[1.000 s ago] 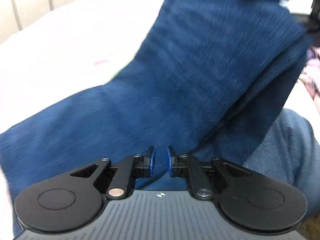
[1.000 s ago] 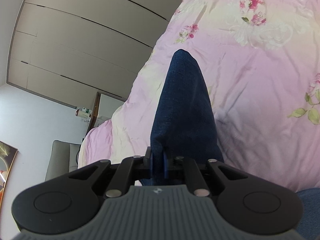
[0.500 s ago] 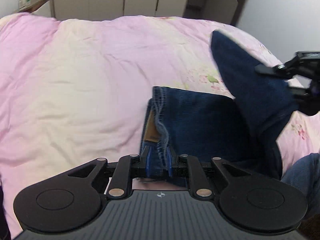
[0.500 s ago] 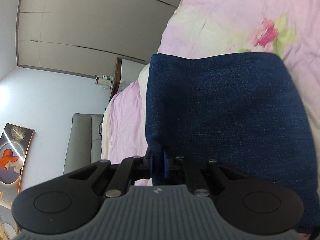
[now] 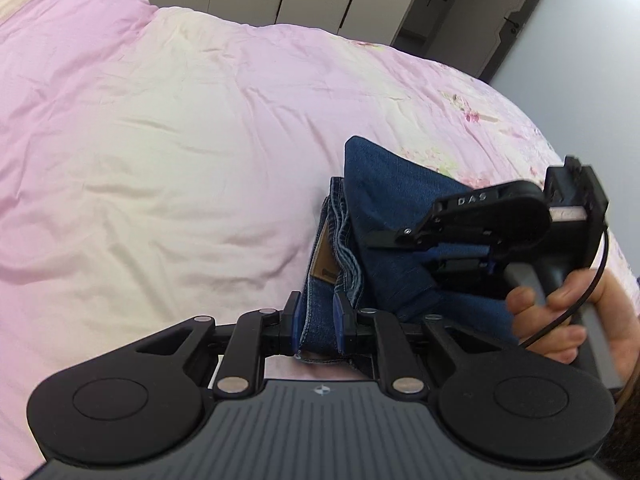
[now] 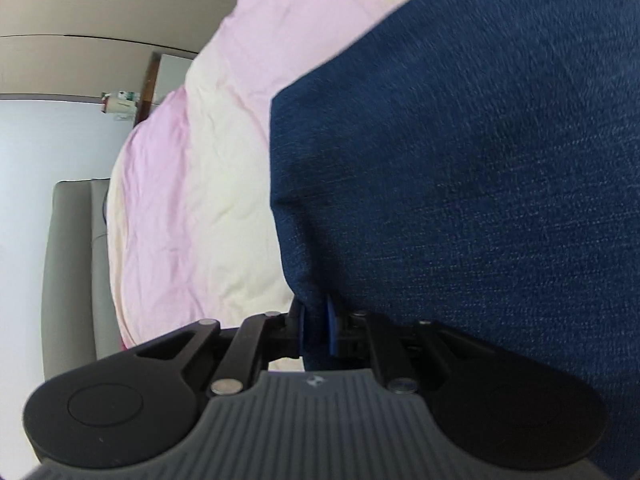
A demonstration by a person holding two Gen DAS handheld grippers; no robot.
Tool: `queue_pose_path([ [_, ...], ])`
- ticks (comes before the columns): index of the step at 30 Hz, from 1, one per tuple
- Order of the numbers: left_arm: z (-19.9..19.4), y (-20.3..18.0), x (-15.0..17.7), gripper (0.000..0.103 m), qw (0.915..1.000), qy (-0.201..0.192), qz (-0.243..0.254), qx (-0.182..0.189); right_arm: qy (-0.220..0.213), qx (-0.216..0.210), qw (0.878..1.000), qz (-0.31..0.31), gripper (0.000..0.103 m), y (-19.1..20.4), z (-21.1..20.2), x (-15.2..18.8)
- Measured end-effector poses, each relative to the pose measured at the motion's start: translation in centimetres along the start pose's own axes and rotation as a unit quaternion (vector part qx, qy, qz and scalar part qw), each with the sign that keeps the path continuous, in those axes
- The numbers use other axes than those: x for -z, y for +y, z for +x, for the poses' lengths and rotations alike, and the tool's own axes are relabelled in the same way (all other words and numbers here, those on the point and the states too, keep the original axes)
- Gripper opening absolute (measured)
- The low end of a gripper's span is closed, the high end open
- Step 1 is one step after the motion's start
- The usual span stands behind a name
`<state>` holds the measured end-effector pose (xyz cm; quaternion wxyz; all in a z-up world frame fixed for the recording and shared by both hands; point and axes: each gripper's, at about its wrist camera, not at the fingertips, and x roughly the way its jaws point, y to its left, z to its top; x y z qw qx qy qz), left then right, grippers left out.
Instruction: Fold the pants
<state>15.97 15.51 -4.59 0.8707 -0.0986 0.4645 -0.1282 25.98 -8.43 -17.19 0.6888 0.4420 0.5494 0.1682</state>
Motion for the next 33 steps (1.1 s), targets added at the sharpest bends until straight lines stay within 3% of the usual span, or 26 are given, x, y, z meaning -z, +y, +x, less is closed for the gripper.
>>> queue_pose_path([
  [4, 0.1, -0.5, -0.2, 0.038, 0.9996, -0.005, -0.02, 0.02, 0.013, -0.018, 1.0, -0.01, 0.026, 0.5, -0.3, 0.1],
  [6, 0.1, -1.0, -0.1, 0.057, 0.999, -0.008, -0.025, 0.036, 0.006, -0.013, 0.999, -0.035, 0.026, 1.0, -1.6, 0.4],
  [9, 0.6, -2.1, 0.4, 0.071, 0.9988, -0.011, -0.022, 0.042, -0.033, 0.007, 0.995, -0.099, 0.027, 1.3, -5.2, 1.1],
  [12, 2.6, -2.4, 0.8, 0.075, 0.9993, 0.002, -0.03, 0.023, -0.066, 0.02, 0.988, -0.135, 0.029, -0.3, -9.4, 2.0],
  [14, 4.1, -2.1, 0.9, 0.074, 0.9983, 0.008, -0.054, 0.021, -0.091, 0.05, 0.981, -0.162, 0.03, -1.8, -12.0, 3.0],
  [16, 5.3, -1.5, 1.1, 0.066, 0.9959, 0.014, -0.085, 0.025, -0.113, 0.077, 0.974, -0.18, 0.03, -3.7, -14.5, 3.9],
  [18, 6.0, -1.0, 1.4, 0.018, 0.9921, 0.024, -0.118, 0.036, -0.128, 0.11, 0.966, -0.193, 0.03, -5.5, -16.2, 4.7],
  [21, 3.7, -1.7, 1.5, 0.009, 0.9899, -0.016, -0.131, 0.051, -0.141, 0.145, 0.955, -0.215, 0.023, -7.6, -17.4, 5.7],
  [22, 2.4, -2.3, 1.3, 0.008, 0.99, -0.033, -0.125, 0.057, -0.141, 0.146, 0.954, -0.22, 0.011, -7.8, -17.5, 5.9],
  [25, -0.2, -4.2, 0.1, 0.005, 0.9943, -0.045, -0.087, 0.043, -0.134, 0.138, 0.952, -0.236, 0.005, -8.8, -18.4, 7.0],
  [29, 2.4, -3.6, 0.0, 0.004, 0.9986, -0.002, -0.048, -0.022, -0.111, 0.136, 0.947, -0.269, 0.005, -8.4, -16.9, 8.9],
  [33, 6.6, -1.4, 1.4, 0.004, 0.9946, 0.056, -0.058, -0.065, -0.085, 0.158, 0.943, -0.28, 0.005, -9.0, -14.3, 10.0],
])
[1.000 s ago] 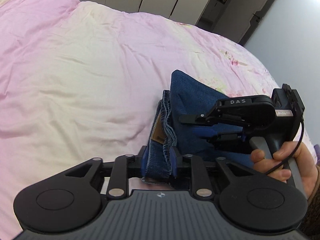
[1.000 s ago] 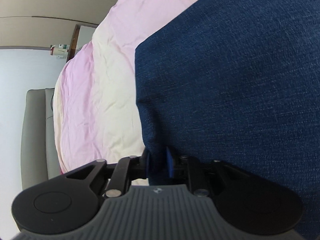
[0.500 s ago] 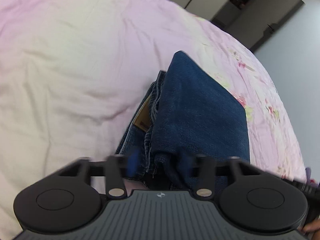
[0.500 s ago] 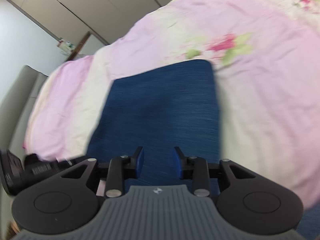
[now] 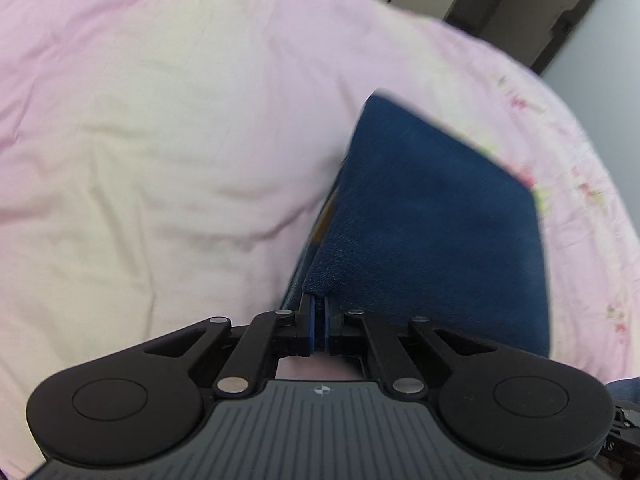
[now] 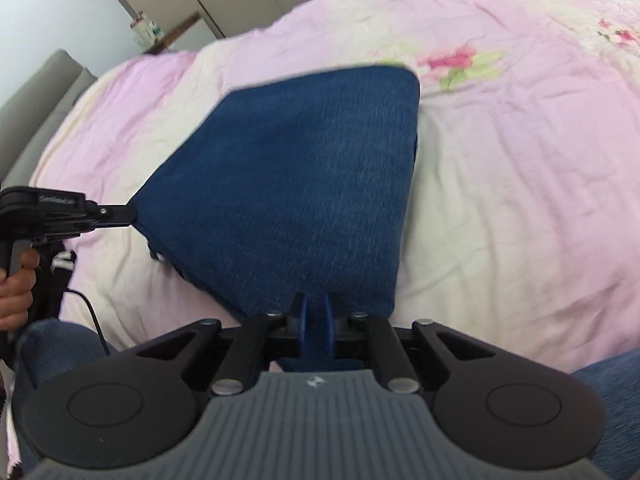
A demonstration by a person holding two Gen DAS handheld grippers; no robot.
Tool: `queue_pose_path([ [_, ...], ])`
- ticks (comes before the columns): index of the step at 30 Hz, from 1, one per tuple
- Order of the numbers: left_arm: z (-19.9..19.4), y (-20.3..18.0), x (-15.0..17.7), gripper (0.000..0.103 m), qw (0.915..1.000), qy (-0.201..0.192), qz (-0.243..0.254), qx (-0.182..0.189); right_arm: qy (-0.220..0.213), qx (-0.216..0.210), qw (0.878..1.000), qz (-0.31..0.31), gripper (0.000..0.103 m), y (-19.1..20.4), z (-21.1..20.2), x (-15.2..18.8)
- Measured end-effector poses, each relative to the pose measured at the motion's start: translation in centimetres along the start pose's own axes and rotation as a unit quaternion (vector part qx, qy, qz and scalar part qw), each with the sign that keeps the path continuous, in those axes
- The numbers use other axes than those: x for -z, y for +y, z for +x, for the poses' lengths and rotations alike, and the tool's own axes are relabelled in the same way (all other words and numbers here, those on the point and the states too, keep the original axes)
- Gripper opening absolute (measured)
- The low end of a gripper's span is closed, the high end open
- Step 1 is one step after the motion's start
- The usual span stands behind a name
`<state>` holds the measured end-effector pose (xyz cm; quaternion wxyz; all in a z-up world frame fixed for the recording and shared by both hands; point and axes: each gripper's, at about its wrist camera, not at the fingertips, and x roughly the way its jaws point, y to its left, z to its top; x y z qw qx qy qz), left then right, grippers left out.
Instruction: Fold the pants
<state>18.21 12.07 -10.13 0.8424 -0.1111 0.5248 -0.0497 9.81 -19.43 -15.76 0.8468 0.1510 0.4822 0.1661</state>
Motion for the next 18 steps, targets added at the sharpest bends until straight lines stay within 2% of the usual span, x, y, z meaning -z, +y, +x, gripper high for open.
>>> queue_pose_path([
  [1, 0.8, 0.0, 0.2, 0.002, 0.9997, 0.009, 0.004, -0.021, 0.012, 0.003, 1.0, -0.001, 0.004, 0.0, 0.9, 0.4],
  [2, 1.6, -0.2, 0.5, 0.0, 0.9972, 0.015, 0.017, -0.071, 0.024, 0.006, 1.0, -0.002, 0.0, -0.1, 1.8, 0.8],
  [3, 2.5, -0.2, 0.5, 0.0, 0.9909, 0.025, 0.03, -0.129, 0.033, 0.013, 0.999, -0.001, 0.0, -0.3, 2.6, 1.2],
  [4, 3.5, 0.4, 0.5, 0.0, 0.9881, 0.05, 0.018, -0.144, 0.039, 0.019, 0.999, -0.002, 0.0, -0.5, 3.4, 1.5],
  [5, 4.1, 1.3, 0.4, 0.0, 0.9892, 0.07, -0.006, -0.129, 0.042, 0.022, 0.999, -0.002, 0.0, -0.8, 4.0, 1.8],
  [6, 4.2, 2.0, 0.3, 0.0, 0.9903, 0.073, -0.026, -0.115, 0.044, 0.024, 0.999, 0.002, 0.0, -0.9, 4.3, 1.6],
  [10, 2.4, 3.4, 0.7, 0.0, 0.9944, 0.049, -0.059, -0.073, 0.053, 0.018, 0.998, 0.002, 0.0, -1.0, 4.3, 1.4],
  [14, -0.5, 3.3, 1.0, 0.001, 0.9977, 0.004, -0.049, -0.046, 0.054, 0.01, 0.998, -0.008, 0.0, -0.9, 3.3, 1.4],
  [18, -3.1, 1.8, 0.2, 0.006, 0.9988, -0.037, -0.003, -0.033, 0.028, -0.008, 1.0, 0.0, 0.001, -1.1, 1.1, 0.7],
])
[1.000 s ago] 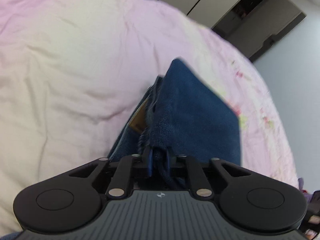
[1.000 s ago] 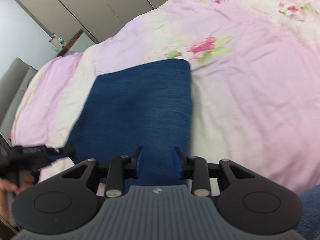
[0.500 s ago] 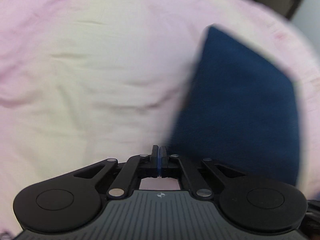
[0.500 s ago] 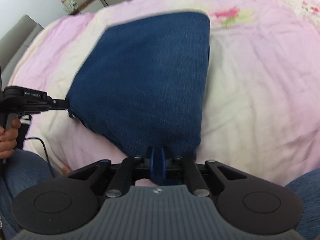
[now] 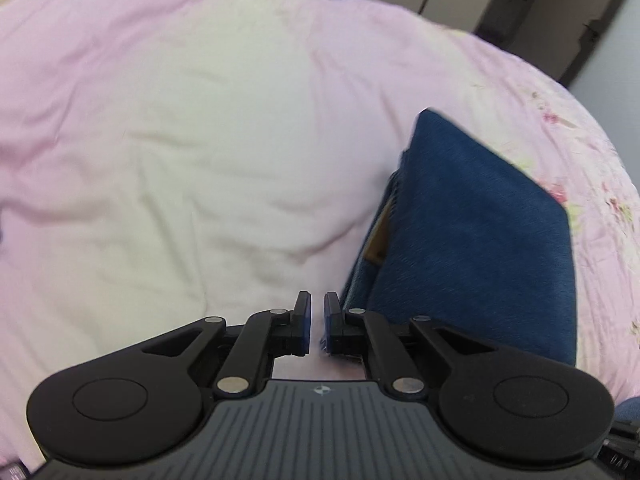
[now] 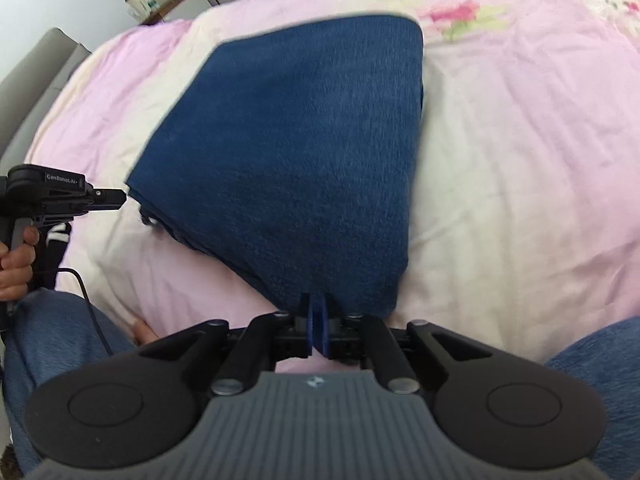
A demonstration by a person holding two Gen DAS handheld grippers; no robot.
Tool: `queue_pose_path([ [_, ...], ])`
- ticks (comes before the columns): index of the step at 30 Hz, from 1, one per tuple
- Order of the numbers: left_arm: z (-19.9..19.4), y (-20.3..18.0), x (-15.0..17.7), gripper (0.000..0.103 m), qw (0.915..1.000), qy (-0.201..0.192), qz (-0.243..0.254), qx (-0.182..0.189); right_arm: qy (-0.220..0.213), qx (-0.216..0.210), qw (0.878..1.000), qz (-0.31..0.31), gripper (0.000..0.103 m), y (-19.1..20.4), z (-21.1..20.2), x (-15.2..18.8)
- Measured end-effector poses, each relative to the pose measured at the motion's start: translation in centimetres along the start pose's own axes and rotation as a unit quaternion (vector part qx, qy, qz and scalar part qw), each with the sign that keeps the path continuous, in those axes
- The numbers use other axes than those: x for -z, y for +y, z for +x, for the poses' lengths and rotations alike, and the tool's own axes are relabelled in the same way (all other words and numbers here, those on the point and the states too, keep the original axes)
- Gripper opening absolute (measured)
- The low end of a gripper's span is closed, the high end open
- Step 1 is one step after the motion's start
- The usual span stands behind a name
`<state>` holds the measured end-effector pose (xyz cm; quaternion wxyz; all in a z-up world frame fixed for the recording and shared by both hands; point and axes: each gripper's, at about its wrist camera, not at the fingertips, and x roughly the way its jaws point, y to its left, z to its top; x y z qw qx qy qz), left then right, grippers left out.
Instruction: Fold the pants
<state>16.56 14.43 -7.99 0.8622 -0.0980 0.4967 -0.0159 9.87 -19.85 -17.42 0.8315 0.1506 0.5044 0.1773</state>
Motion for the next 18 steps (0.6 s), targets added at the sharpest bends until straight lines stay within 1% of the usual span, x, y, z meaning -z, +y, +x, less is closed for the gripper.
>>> queue_pose_path([
  [3, -0.9, -1.7, -1.2, 0.006, 0.9992, -0.018, 0.024, 0.025, -0.032, 0.008, 0.999, -0.008, 0.001, 0.4, -1.7, -1.5],
  [5, -0.6, -3.3, -1.9, 0.006, 0.998, -0.028, 0.041, 0.039, -0.054, 0.009, 0.998, -0.008, 0.002, 0.2, -2.4, -2.7],
  [10, 0.3, -5.6, -2.7, 0.006, 0.9936, -0.038, 0.092, 0.054, -0.079, 0.044, 0.995, -0.031, 0.008, -0.2, -2.4, -5.0],
  [14, 1.6, -7.3, -3.2, 0.006, 0.9892, -0.032, 0.135, 0.046, -0.085, 0.069, 0.993, -0.052, 0.009, -0.5, -1.6, -6.9],
  [18, 3.7, -8.2, -3.7, 0.006, 0.9873, -0.017, 0.154, 0.038, -0.089, 0.088, 0.99, -0.068, 0.01, -1.1, -0.3, -9.0],
])
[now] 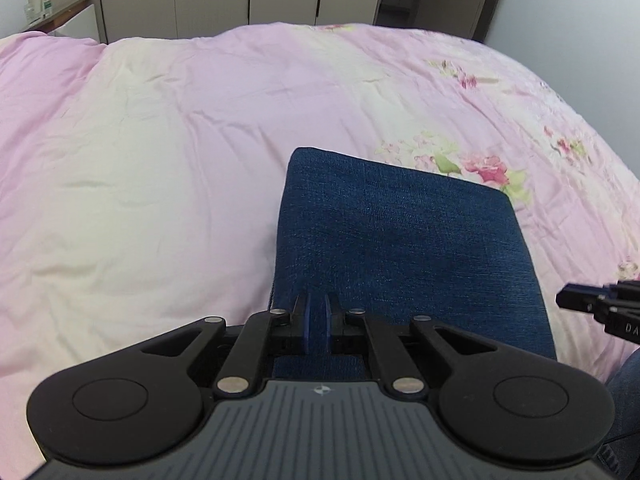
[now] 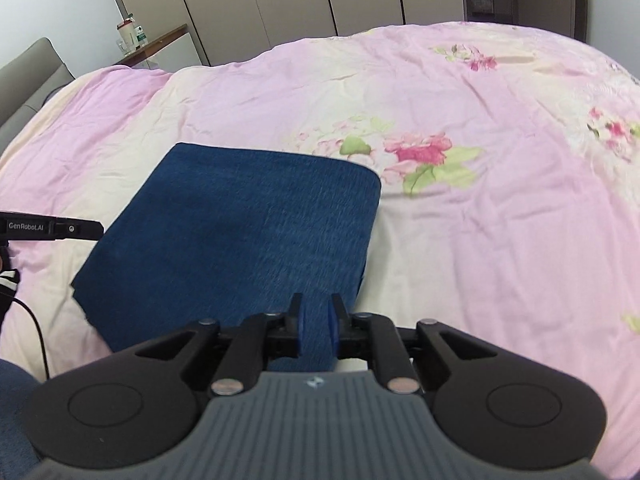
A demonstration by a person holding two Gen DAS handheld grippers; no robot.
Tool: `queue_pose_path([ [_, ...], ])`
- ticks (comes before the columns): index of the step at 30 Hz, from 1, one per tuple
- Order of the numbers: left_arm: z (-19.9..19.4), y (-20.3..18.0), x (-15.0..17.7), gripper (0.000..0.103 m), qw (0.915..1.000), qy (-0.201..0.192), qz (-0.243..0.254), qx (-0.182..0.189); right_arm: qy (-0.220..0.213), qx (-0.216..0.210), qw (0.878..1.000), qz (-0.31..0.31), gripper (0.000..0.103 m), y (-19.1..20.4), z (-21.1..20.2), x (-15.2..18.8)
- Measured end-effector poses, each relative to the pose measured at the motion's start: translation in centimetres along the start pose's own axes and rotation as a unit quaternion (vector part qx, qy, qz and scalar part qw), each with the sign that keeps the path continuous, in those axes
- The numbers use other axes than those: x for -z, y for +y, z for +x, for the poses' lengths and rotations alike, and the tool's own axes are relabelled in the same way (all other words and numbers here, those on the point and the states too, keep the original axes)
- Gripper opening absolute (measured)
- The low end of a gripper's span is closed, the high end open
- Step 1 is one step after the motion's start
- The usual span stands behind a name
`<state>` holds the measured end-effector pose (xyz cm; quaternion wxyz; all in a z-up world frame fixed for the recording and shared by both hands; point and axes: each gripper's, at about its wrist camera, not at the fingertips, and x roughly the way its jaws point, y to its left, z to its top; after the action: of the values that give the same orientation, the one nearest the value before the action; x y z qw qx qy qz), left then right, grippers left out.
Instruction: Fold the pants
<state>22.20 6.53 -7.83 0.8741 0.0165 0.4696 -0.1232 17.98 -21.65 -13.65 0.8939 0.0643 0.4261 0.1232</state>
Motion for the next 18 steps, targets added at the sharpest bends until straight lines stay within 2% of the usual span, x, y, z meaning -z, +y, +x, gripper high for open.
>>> queue_pose_path([
  [2, 1.1, -0.3, -0.4, 0.006, 1.0, 0.004, 0.008, -0.004, -0.005, 0.007, 1.0, -0.009, 0.014, -0.2, 0.9, -0.7],
  [6, 3.5, -0.7, -0.8, 0.006, 0.9995, 0.024, 0.017, -0.01, -0.01, 0.011, 1.0, -0.019, 0.014, -0.4, 3.4, -2.2],
  [10, 5.7, -0.4, -0.8, 0.007, 0.9986, 0.044, 0.025, -0.011, 0.004, 0.014, 1.0, -0.013, 0.016, -0.9, 6.2, -2.5],
  [14, 6.7, 0.8, -0.6, 0.007, 0.9986, 0.052, 0.003, 0.009, 0.019, 0.01, 1.0, -0.011, 0.016, -1.5, 8.8, -2.1],
  [18, 5.8, 1.6, -0.7, 0.006, 0.9982, 0.051, -0.021, 0.025, 0.02, 0.002, 1.0, -0.001, 0.016, -1.9, 8.8, -2.4],
])
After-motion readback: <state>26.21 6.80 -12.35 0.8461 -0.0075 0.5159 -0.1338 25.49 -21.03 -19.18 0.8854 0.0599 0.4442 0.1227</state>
